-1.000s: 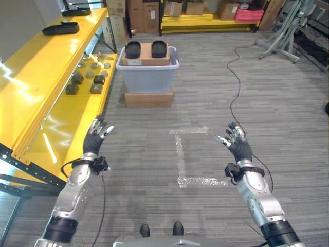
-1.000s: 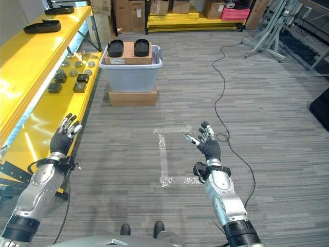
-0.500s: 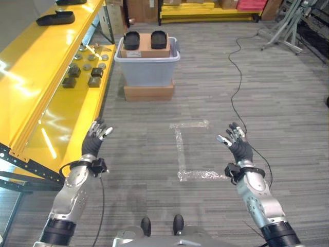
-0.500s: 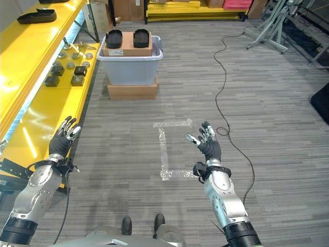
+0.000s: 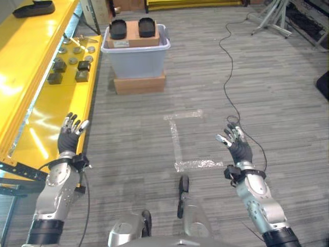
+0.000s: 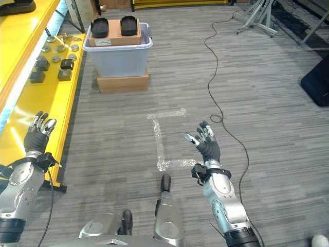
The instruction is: Move parts from the plastic box to the shelf.
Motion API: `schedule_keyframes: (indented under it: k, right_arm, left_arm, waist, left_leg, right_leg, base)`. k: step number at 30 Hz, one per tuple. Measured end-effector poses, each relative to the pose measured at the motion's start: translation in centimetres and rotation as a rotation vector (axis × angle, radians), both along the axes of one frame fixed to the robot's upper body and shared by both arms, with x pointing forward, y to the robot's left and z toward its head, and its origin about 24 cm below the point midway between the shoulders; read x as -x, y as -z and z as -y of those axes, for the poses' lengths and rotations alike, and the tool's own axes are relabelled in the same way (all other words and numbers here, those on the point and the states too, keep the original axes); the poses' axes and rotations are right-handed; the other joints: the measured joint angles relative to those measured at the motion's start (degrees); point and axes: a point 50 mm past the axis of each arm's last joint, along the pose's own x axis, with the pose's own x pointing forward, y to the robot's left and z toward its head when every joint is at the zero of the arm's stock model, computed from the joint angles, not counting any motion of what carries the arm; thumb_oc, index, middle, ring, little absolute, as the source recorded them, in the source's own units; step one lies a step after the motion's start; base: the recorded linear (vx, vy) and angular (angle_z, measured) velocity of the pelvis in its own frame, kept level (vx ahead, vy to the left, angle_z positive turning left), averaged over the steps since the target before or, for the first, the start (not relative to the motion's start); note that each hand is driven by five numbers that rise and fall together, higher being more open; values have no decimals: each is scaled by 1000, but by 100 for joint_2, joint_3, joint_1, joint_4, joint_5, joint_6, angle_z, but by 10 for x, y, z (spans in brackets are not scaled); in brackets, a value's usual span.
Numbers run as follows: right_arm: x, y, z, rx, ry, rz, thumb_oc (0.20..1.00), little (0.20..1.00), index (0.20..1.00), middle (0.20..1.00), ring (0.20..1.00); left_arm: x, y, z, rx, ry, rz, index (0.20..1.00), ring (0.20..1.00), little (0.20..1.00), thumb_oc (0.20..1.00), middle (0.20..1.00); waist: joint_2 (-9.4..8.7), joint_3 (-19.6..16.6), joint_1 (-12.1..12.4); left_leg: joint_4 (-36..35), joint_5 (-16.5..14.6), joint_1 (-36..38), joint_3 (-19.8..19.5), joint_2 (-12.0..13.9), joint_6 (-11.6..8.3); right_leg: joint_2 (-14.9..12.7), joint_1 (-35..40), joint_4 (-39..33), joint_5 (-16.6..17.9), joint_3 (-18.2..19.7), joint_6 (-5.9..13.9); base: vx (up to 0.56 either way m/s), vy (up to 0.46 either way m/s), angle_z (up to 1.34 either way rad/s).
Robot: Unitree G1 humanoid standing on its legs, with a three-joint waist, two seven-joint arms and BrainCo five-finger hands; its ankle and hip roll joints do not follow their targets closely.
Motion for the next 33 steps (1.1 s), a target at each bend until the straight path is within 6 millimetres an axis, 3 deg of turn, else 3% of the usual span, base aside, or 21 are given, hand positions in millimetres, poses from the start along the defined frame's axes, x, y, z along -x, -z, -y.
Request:
schedule_keyframes:
  k: [2,5,6,9,11,13,14,15,16,18,19,20,21,22,23,25,27,28,30,32,33]
  right_arm:
    - [3,5,1,-4,-6,-24,1000,1000,1000,1000,1000]
    - [15,13,11,2,-9,-76,1000,1000,1000,1000,1000]
    - [11,7,15,17,-6,-53,1000,1000,1000,1000,1000]
    - [2,-4,18,37,-26,-19,1000,1000,1000,1000,1000]
    - [-8,-10,24,65,-25,-10,1000,1000,1000,1000,1000]
    - [-9,-5,30,69,-8,-34,1000,1000,1000,1000,1000]
    - [-9,-6,31,69,-4,-34,1000,1000,1000,1000,1000]
    - [-4,-2,35,71,10,-45,1000,1000,1000,1000,1000]
    - [5,6,41,70,37,-87,1000,1000,1000,1000,1000]
    - [8,13,39,64,31,-116,1000,1000,1000,1000,1000]
    - [9,16,36,58,27,-122,1000,1000,1000,1000,1000]
    - [10,20,36,44,46,-127,1000,1000,1000,1000,1000]
    - [12,25,35,45,50,-153,1000,1000,1000,1000,1000]
    - [10,18,39,84,35,-139,1000,1000,1000,1000,1000]
    - [8,15,40,100,27,-133,1000,1000,1000,1000,1000]
    - [9,17,40,111,23,-153,1000,1000,1000,1000,1000]
    - [9,18,40,112,18,-158,1000,1000,1000,1000,1000]
    - [9,17,40,114,16,-154,1000,1000,1000,1000,1000]
    - [5,17,36,109,4,-153,1000,1000,1000,1000,1000]
    - [-1,18,23,82,-30,-146,1000,1000,1000,1000,1000]
    - [-4,18,20,57,-24,-138,1000,1000,1000,1000,1000]
  left_arm:
    - [10,14,-2,19,-22,-42,1000,1000,1000,1000,1000]
    - [24,29,-1,59,-25,-96,1000,1000,1000,1000,1000]
    - [25,28,1,80,-25,-76,1000,1000,1000,1000,1000]
    - [23,21,5,125,-13,-31,1000,1000,1000,1000,1000]
    - [19,14,7,158,-21,9,1000,1000,1000,1000,1000]
    - [15,9,8,169,-31,40,1000,1000,1000,1000,1000]
    - [15,9,8,170,-43,43,1000,1000,1000,1000,1000]
    - [16,11,9,176,-52,35,1000,1000,1000,1000,1000]
    - [15,9,9,177,-54,40,1000,1000,1000,1000,1000]
    - [17,13,3,173,-82,24,1000,1000,1000,1000,1000]
    - [17,12,1,165,-80,29,1000,1000,1000,1000,1000]
    - [14,10,0,152,-58,38,1000,1000,1000,1000,1000]
    - [14,9,2,175,-58,56,1000,1000,1000,1000,1000]
    - [16,9,4,203,-72,78,1000,1000,1000,1000,1000]
    - [18,9,2,205,-82,84,1000,1000,1000,1000,1000]
    - [22,15,1,207,-77,62,1000,1000,1000,1000,1000]
    - [22,12,-2,201,-80,80,1000,1000,1000,1000,1000]
    - [23,9,-4,194,-80,105,1000,1000,1000,1000,1000]
    - [23,5,-9,182,-98,141,1000,1000,1000,1000,1000]
    - [21,-8,-10,123,-80,186,1000,1000,1000,1000,1000]
    - [19,-11,-9,110,-71,199,1000,1000,1000,1000,1000]
  waist:
    - [17,-29,-11]
    - [82,-181,-126]
    - [188,-241,-120]
    - [194,-302,-69]
    - [151,-502,-147]
    - [62,-578,4]
    - [5,-631,36]
    - [-10,-709,-5]
    - [-119,-640,-8]
    - [-118,-627,-16]
    - [-55,-653,-48]
    - [-99,-656,-136]
    - [3,-648,-147]
    - [185,-588,-1]
    - [290,-538,78]
    - [560,-501,89]
    - [620,-431,180]
    - [595,-438,211]
    - [380,-432,373]
    - [73,-630,493]
    - [74,-657,520]
  left_leg:
    - [169,-306,175,-161,149,-212]
    - [-42,-518,524,-521,494,-423]
    - [-262,-469,734,-669,734,-458]
    - [5,-205,840,-621,984,-763]
    - [1462,397,125,-424,1257,-937]
    - [2802,1542,-646,-350,1493,-909]
    - [3337,1863,-900,-353,1515,-929]
    - [4488,1845,-1761,-465,1424,-805]
    - [5225,1505,-2799,-249,1037,-385]
    - [4202,1319,-2980,87,908,-310]
    - [3842,1234,-3064,140,820,-395]
    - [2937,1049,-3083,339,749,-407]
    - [915,1050,-2780,423,586,-440]
    - [-452,1185,-2587,274,536,-532]
    - [-1017,1297,-2580,195,512,-628]
    - [-1908,1305,-2494,180,510,-617]
    - [-1929,1358,-2499,247,391,-534]
    - [-1557,1367,-2531,333,365,-446]
    - [-895,1253,-2370,736,382,-103]
    - [-303,1299,-2214,585,181,-55]
    - [-340,1329,-2014,573,122,-4]
  right_leg:
    - [33,-88,483,297,-103,-21]
    - [378,-30,1289,463,-167,-234]
    - [601,-52,1538,276,-257,-264]
    - [803,25,1903,-88,-403,-754]
    - [1029,331,1587,-280,-678,-899]
    - [1140,603,1317,-314,-696,-1101]
    - [1163,656,1300,-283,-712,-1230]
    - [1274,763,1281,-361,-660,-1634]
    - [1268,905,1131,-311,-620,-1608]
    - [1339,1322,737,-118,-776,-1668]
    - [1426,1483,637,-405,-764,-1515]
    - [1426,1525,643,-620,-789,-1065]
    - [1339,1553,801,-912,-962,-527]
    - [1263,1403,1259,-969,-828,-701]
    - [1344,1580,1167,-943,-780,-1074]
    - [1529,1902,1096,-1149,-767,-1032]
    - [1548,2343,1054,-1249,-750,-1054]
    - [1541,2479,989,-1386,-752,-929]
    - [1390,2871,955,-1637,-574,-794]
    - [1253,3004,954,-1931,-430,-697]
    - [1201,3010,1199,-1935,-591,-697]
  base:
    - [609,-279,24]
    - [512,-249,51]
    - [628,-343,26]
    - [405,-272,3]
    - [538,-407,12]
    - [321,-230,-20]
    - [368,-218,-4]
    - [393,-122,8]
    - [253,-44,0]
    - [530,133,-28]
    - [735,247,1]
    - [468,208,19]
    - [599,214,-17]
    - [674,210,-51]
    - [735,233,-38]
    - [491,173,-9]
    - [653,285,-20]
    - [638,268,-17]
    - [482,165,-40]
    - [440,203,-29]
    - [512,318,-5]
